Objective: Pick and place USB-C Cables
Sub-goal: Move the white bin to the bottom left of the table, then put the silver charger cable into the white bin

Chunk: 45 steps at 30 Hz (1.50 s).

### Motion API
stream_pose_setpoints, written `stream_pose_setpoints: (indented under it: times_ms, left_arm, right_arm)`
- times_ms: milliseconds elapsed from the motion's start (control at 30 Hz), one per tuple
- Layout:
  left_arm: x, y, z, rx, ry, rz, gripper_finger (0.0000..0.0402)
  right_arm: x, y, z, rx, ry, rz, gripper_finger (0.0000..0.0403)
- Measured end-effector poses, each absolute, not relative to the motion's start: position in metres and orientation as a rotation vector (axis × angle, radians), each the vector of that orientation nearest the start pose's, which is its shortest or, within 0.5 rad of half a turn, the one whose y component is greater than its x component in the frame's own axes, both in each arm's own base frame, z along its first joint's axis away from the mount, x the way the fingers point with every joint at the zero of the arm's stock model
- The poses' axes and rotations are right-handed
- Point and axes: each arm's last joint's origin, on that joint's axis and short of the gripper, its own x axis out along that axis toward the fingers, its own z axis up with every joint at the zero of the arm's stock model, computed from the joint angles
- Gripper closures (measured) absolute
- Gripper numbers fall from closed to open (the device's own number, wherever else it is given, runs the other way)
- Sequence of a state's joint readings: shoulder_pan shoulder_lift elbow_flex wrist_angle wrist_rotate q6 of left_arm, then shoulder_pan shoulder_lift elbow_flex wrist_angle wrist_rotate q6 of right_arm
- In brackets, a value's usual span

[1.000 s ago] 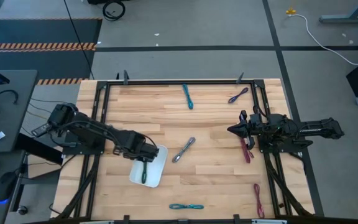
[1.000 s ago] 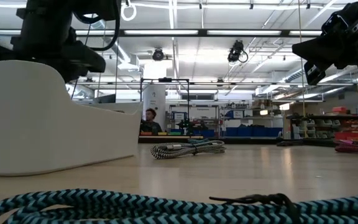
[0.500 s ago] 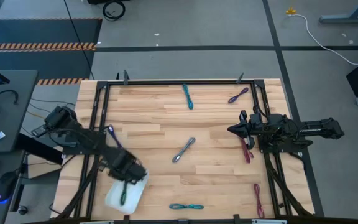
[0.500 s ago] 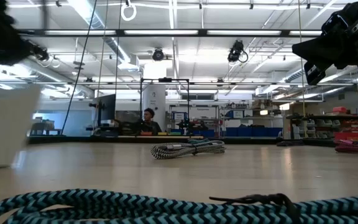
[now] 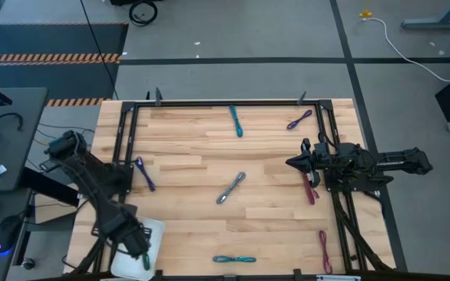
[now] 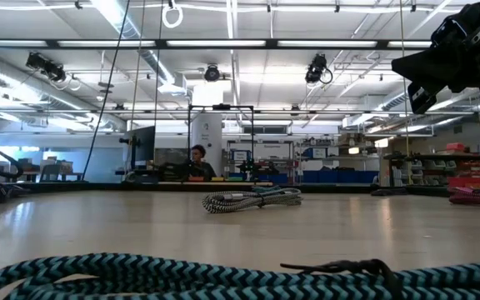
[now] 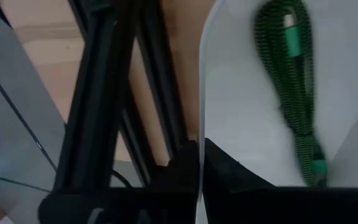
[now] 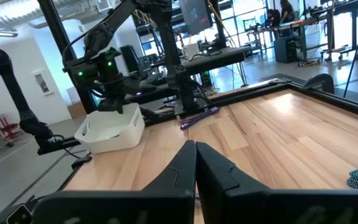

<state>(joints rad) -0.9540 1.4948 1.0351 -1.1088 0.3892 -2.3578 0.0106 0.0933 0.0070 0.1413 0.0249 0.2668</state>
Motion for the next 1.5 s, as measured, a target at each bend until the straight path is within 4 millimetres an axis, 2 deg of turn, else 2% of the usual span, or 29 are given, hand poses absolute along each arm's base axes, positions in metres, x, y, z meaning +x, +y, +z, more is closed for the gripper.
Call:
stream_pose_setpoints:
  times_ms: [267,500,733,900,1133,1233,1333,1433,1500]
  left_arm:
    - [0.131,-0.206,0.217,-1.100,1.675,1.206,0.0393]
    - [0.131,-0.198,0.217,-1.075,1.647,1.311,0.0390]
    - [0.133,-0.198,0.216,-1.076,1.615,1.305,0.0383]
    - [0.132,-0.200,0.216,-1.085,1.650,1.308,0.0352]
    - [0.130,-0.199,0.218,-1.085,1.704,1.322,0.0272]
    - [0.128,-0.196,0.232,-1.093,1.736,1.317,0.0240]
    - [0.129,-0.185,0.263,-1.123,1.693,1.334,0.0218]
    - [0.135,-0.168,0.296,-1.140,1.497,1.304,0.0208]
    - [0.143,-0.157,0.310,-1.118,1.264,1.204,0.0206]
  right_arm:
    - [0.103,0.000,0.172,0.268,-0.057,-0.007,0.0392]
    - [0.103,0.000,0.172,0.267,-0.057,-0.007,0.0392]
    - [0.103,0.000,0.172,0.268,-0.057,-0.006,0.0392]
    - [0.103,0.000,0.172,0.268,-0.057,-0.007,0.0392]
    - [0.103,0.000,0.172,0.268,-0.057,-0.006,0.0392]
    - [0.103,0.000,0.172,0.268,-0.056,-0.006,0.0392]
    - [0.103,0.000,0.172,0.267,-0.057,-0.007,0.0392]
    - [0.103,0.000,0.172,0.268,-0.057,-0.006,0.0392]
    - [0.103,0.000,0.172,0.268,-0.057,-0.007,0.0392]
